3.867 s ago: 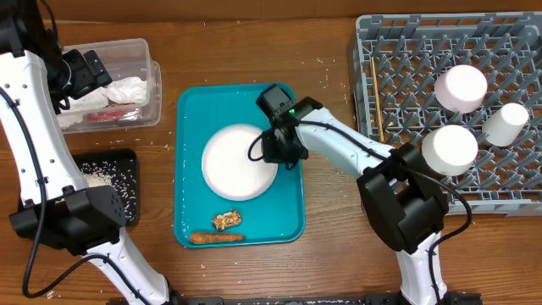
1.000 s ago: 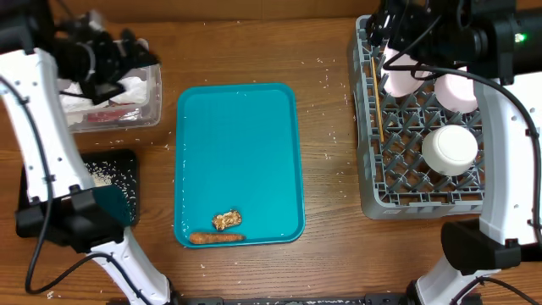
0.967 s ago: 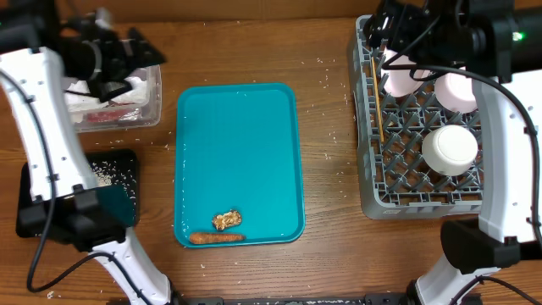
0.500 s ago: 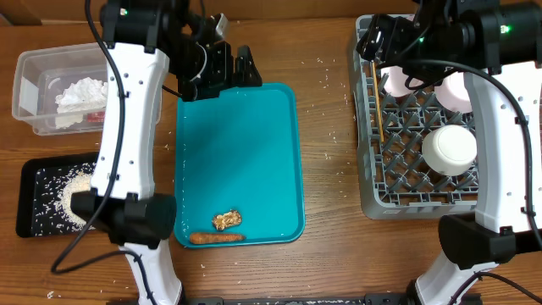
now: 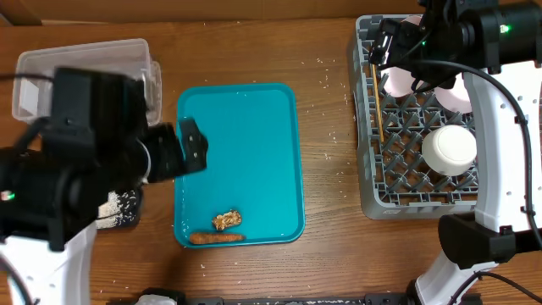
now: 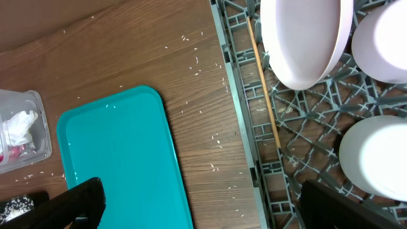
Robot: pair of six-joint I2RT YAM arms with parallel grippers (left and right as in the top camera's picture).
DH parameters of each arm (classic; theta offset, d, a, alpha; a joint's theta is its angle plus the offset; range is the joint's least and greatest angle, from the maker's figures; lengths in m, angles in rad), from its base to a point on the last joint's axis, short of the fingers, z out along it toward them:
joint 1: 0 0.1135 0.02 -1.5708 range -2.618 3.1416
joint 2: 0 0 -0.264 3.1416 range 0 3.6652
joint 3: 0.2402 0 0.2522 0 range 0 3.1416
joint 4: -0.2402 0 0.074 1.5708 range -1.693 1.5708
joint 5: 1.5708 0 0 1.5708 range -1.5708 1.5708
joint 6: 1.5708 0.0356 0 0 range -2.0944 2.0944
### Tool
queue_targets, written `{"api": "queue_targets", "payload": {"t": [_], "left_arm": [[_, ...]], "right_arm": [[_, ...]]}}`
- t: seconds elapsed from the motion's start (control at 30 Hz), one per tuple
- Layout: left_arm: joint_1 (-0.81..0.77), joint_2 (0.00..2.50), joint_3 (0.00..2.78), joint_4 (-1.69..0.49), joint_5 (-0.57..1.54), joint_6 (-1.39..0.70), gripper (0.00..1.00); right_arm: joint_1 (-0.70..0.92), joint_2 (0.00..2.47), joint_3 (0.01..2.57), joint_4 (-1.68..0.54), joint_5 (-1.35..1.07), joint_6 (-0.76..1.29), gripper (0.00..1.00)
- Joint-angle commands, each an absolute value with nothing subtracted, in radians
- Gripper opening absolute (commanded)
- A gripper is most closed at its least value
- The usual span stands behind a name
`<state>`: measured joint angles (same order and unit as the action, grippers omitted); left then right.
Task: Sort waste into correct bins and load items into the dishwasher
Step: 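Move the left gripper to the food scrap on the tray and grasp it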
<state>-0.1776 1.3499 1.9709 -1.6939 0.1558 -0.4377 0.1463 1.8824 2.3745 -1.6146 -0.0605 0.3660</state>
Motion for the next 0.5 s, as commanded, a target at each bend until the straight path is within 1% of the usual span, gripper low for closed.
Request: {"api": "queue_targets", "payload": {"t": [0.0,0.13,0.27,0.47], "left_arm": [[-0.186,1.385,1.812,-1.69,0.179,-0.467,1.0],[-0.195,1.398,1.68,-1.642,0.299,-0.379,1.0],[-0.224,1.422,1.502,-1.559,0.226,-0.378,1.0],[-0.253,1.501,1.282,-1.433,0.211,-0.394,1.0]], "right_arm": [[0.148,1.875,2.376,-1.61,-0.042,0.366,1.0],[0.148,1.875,2.376,-1.61,-0.042,0.366,1.0],[0.148,1.875,2.376,-1.61,-0.042,0.366,1.0],[0.148,1.875,2.376,-1.61,-0.042,0.366,1.0]]}}
